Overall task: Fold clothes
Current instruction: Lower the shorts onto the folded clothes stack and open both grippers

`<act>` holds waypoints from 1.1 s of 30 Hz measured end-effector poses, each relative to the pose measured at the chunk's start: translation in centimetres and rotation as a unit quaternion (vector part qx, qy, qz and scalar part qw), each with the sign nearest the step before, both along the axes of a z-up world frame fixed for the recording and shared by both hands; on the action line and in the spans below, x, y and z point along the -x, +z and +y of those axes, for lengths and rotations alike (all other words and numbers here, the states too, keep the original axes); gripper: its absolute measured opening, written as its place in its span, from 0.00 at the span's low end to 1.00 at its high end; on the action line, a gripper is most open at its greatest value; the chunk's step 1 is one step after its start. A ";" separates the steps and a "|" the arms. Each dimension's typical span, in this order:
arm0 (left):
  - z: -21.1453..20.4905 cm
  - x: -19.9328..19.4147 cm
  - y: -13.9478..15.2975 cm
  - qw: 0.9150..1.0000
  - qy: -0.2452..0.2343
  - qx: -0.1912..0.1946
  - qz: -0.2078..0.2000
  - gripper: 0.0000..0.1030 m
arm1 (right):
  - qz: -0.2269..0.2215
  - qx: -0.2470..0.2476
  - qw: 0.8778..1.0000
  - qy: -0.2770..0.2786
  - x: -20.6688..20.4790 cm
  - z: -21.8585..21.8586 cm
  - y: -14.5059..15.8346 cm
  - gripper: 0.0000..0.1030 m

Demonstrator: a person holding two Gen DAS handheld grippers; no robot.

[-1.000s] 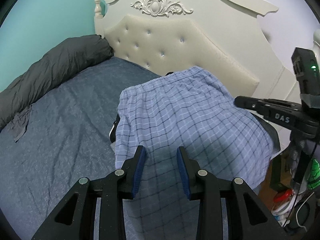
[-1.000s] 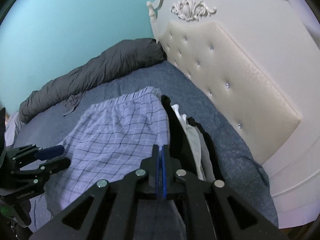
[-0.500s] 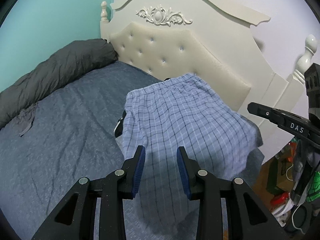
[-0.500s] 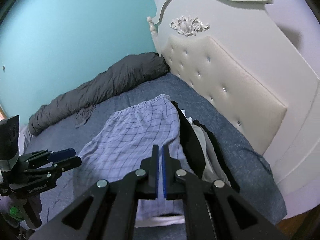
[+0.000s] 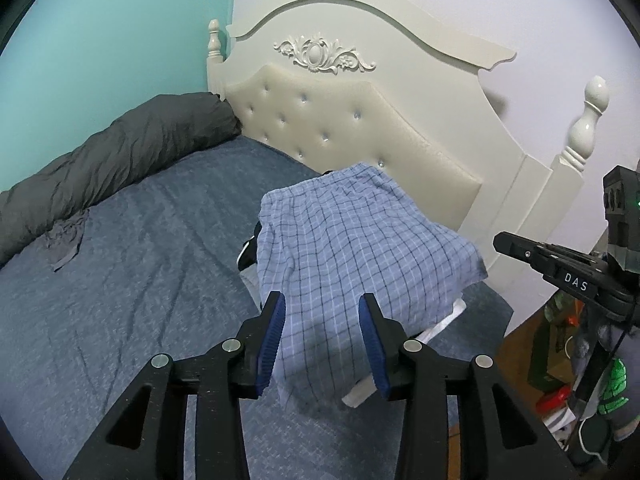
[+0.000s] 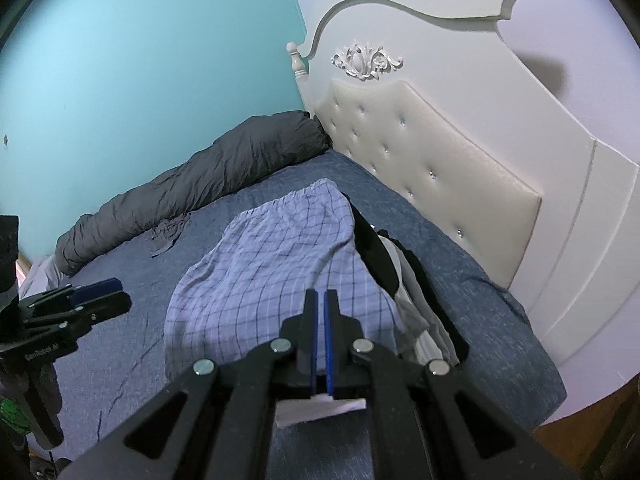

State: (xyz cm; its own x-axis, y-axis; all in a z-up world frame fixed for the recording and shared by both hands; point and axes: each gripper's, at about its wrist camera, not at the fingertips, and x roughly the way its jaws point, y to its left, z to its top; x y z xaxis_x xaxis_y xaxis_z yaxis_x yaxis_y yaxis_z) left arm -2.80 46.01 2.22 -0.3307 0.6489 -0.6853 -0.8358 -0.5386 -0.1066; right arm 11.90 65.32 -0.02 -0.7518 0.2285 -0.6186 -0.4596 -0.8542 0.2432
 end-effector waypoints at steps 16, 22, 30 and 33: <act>-0.3 0.0 -2.2 1.000 0.001 0.016 -0.011 0.43 | -0.025 0.044 0.999 -0.005 3.2 5.6 -4.7 0.11; 0.1 1.1 -3.5 1.000 0.009 0.020 -0.021 0.43 | -0.007 0.034 0.999 -0.024 1.7 5.5 -4.6 0.02; 0.4 1.2 -3.5 0.999 0.009 0.013 -0.029 0.43 | -0.006 0.033 0.999 -0.039 1.0 5.5 -4.7 0.02; 0.2 1.0 -3.4 0.999 0.007 0.012 -0.029 0.43 | -0.008 0.041 0.998 -0.050 1.1 5.8 -4.7 0.02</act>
State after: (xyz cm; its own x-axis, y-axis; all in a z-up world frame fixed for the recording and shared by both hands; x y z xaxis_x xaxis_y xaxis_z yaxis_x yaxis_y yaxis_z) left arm -3.82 46.20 -1.16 -0.3001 0.6279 -0.7181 -0.8205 -0.5539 -0.1413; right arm 10.81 71.08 -4.69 -0.7175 0.2494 -0.6504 -0.5455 -0.7818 0.3019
